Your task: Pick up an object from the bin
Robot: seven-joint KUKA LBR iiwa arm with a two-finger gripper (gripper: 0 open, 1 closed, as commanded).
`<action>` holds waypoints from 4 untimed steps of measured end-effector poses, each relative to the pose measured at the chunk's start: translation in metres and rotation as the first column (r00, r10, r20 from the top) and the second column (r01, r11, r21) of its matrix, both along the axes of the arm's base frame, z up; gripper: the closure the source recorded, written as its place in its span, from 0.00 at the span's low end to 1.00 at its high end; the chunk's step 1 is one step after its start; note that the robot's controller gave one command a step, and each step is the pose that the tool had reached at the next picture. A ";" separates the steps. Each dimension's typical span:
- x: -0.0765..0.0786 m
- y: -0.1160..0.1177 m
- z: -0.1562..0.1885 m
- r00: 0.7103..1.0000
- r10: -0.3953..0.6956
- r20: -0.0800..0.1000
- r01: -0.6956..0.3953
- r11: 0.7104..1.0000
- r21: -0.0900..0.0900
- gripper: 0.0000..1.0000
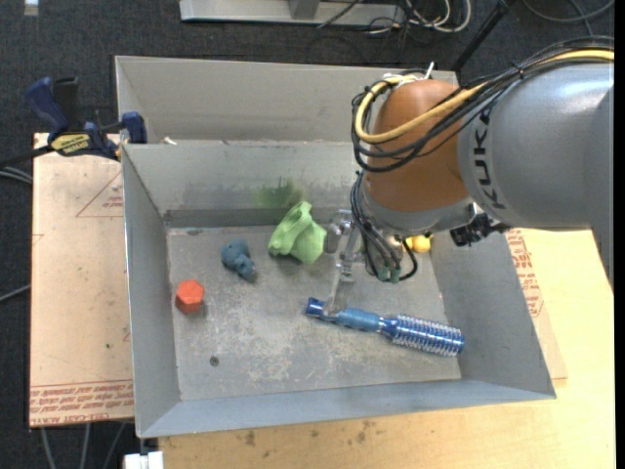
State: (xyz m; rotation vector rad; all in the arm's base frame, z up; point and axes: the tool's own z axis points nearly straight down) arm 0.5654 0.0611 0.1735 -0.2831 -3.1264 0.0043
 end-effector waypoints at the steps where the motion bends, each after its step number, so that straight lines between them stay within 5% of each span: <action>1: -0.006 -0.007 -0.041 0.985 -0.173 -0.001 0.173 0.985 0.003 0.00; 2: -0.003 -0.002 -0.105 0.984 0.177 0.000 -0.177 0.984 0.004 0.00; 3: -0.002 -0.003 -0.103 0.984 0.175 0.004 -0.175 0.984 0.004 1.00; 4: 0.040 -0.005 -0.034 1.000 -0.029 0.011 0.029 1.000 0.004 1.00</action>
Offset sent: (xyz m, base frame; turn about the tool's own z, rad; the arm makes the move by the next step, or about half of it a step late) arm -0.0053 -0.0066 -0.0397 0.1743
